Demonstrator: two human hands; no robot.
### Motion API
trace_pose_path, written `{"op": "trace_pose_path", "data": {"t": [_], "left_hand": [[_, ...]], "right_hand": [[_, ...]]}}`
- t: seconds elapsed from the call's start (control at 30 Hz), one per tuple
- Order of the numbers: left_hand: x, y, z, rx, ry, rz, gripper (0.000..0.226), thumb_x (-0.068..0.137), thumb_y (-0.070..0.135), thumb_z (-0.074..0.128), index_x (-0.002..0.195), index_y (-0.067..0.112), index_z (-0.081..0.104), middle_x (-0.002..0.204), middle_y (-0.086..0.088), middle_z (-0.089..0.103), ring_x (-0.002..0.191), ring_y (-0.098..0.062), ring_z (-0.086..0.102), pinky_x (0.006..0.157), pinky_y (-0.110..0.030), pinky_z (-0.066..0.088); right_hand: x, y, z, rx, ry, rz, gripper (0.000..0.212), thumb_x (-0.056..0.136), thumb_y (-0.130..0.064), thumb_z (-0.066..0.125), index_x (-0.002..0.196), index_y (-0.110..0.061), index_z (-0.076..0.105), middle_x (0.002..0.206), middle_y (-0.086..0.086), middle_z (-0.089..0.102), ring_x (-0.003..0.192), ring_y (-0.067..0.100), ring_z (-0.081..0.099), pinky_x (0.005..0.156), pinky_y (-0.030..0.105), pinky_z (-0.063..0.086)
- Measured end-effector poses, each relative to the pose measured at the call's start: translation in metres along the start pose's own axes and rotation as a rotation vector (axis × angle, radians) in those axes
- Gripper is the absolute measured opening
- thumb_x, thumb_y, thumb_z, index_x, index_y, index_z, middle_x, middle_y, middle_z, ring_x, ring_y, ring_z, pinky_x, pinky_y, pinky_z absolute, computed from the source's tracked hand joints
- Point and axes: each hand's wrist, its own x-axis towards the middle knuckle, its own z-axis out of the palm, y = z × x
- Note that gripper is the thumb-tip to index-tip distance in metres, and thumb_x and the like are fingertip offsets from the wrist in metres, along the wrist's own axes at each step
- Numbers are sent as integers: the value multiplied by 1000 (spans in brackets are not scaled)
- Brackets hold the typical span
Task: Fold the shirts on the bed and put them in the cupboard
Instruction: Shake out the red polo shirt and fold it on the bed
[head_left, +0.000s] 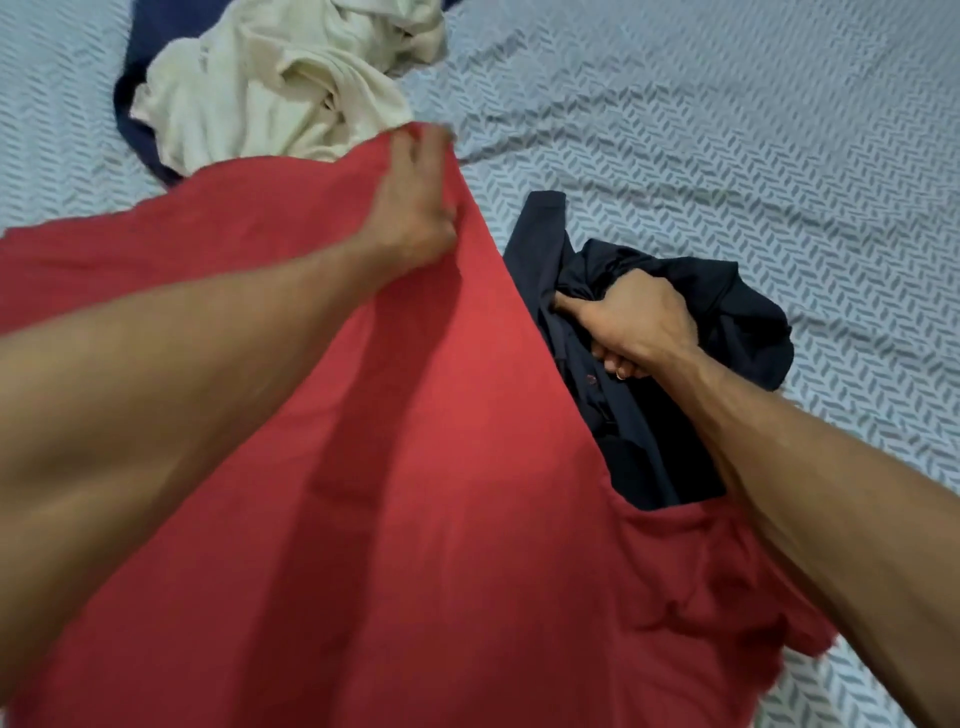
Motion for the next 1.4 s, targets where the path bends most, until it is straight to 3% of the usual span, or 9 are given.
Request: {"op": "trace_pose_path", "data": {"t": [0.17, 0.33, 0.5, 0.63, 0.7, 0.83, 1.0, 1.13, 1.4], "left_hand": [[-155, -25, -33, -87, -101, 35, 57, 83, 4, 67, 137, 8, 51, 108, -17, 60, 100, -38, 60, 89, -40, 45], [-298, -66, -80, -90, -266, -152, 55, 86, 11, 70, 140, 13, 54, 137, -9, 62, 133, -29, 54, 111, -36, 41], [-402, -89, -122, -191, -39, -363, 49, 82, 20, 66, 130, 12, 62, 128, -7, 65, 121, -28, 61, 108, -37, 44], [-466, -116, -142, -359, 247, -760, 52, 83, 14, 75, 133, 11, 59, 129, -8, 62, 115, -23, 61, 99, -30, 47], [-497, -135, -147, -531, 241, -1044, 58, 86, 18, 75, 139, 13, 52, 130, -12, 60, 111, -24, 59, 97, -35, 49], [-545, -157, -139, -875, 55, -1273, 38, 93, 15, 70, 126, 12, 52, 78, -6, 53, 60, -13, 44, 45, -27, 41], [-578, -169, -132, -886, -65, -1225, 33, 91, 8, 63, 123, 14, 59, 86, -9, 65, 78, -19, 60, 66, -30, 48], [-584, -167, -129, -950, -137, -1270, 38, 86, -3, 40, 113, 17, 58, 86, -14, 62, 68, -24, 57, 61, -33, 48], [-594, -175, -115, -1210, -217, -1531, 15, 89, 4, 49, 79, 10, 59, 68, -9, 56, 61, -21, 52, 60, -30, 44]], "right_hand": [[-28, -3, 12, -185, 326, -9, 80, 80, -89, 41, 68, -13, 65, 75, 10, 68, 76, 33, 68, 64, 34, 49], [-76, -1, 21, -149, 175, -50, 64, 94, -69, 32, 104, -16, 67, 116, 20, 69, 111, 40, 63, 93, 43, 48], [-128, -12, 6, -87, 125, -90, 70, 93, -62, 44, 145, -15, 49, 145, 23, 53, 133, 44, 50, 108, 45, 39], [-215, -49, 69, -125, 391, -360, 61, 90, -34, 65, 141, -6, 48, 136, 25, 56, 123, 46, 54, 101, 52, 46], [-266, -75, 123, -131, 344, -588, 54, 88, -29, 66, 137, -9, 53, 132, 18, 58, 120, 41, 55, 101, 48, 48], [-344, -109, 221, -163, 67, -935, 44, 82, -29, 63, 125, -19, 58, 118, 7, 60, 108, 32, 57, 92, 42, 51], [-404, -126, 290, -314, -143, -1095, 31, 84, -29, 61, 112, -18, 54, 105, 2, 57, 100, 30, 56, 76, 45, 51], [-417, -128, 315, -473, -108, -1188, 38, 78, -47, 69, 105, -23, 56, 96, -1, 58, 90, 28, 59, 64, 41, 46], [-416, -127, 324, -493, -78, -1151, 52, 72, -68, 67, 109, -33, 53, 103, -8, 52, 96, 21, 54, 72, 39, 41]]}}
